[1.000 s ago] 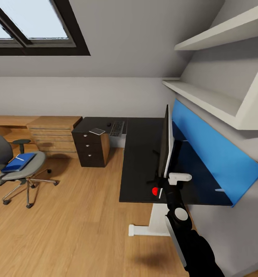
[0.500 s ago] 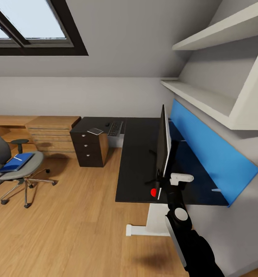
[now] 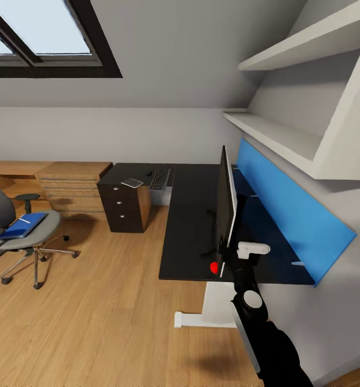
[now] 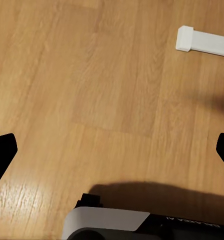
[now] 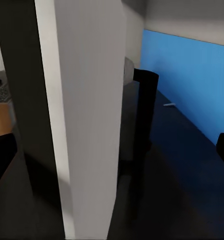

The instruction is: In the bedroom, organize the workspace by keeping the computer under the desk, ensuring the monitor is on the desk, placing the keyboard on the desk next to the monitor, placing the mouse on the desk next to the keyboard, moving the folder from the swivel chair onto the desk next to the mouse, stacking the notebook on top of the folder with the pen on top of the notebook, and positioning the swivel chair next to the desk.

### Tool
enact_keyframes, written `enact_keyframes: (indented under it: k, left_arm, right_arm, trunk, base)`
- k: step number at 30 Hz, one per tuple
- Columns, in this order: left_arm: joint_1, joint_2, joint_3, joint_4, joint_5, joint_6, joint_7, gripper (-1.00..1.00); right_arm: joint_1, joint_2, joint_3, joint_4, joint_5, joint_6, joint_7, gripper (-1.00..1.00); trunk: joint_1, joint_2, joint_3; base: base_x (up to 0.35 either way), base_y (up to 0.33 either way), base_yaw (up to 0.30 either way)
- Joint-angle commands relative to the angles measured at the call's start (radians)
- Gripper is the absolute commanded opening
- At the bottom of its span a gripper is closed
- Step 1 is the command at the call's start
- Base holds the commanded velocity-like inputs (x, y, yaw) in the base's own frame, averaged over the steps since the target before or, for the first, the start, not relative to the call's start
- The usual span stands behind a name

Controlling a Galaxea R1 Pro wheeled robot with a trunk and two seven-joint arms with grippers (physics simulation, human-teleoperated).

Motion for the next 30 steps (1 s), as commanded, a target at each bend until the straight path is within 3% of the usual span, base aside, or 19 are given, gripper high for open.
enact_keyframes:
  k: [1,30]
  left_arm:
    - [-0.001,0.000,0.009,0.000,-0.007,-0.003,-0.002,1.00]
    - [-0.001,-0.001,0.009,0.000,-0.007,-0.003,-0.001,1.00]
  right_arm:
    - [-0.001,0.000,0.001,-0.001,0.009,0.010,-0.006,1.00]
    - [-0.001,0.000,0.001,0.009,0.009,0.010,-0.006,1.00]
  trunk:
    - [0.000,-0.002,-0.002]
    - [0.000,-0.002,-0.002]
  base:
    - [-0.029,-0.027,0.000]
    - [-0.003,-0.041,0.000]
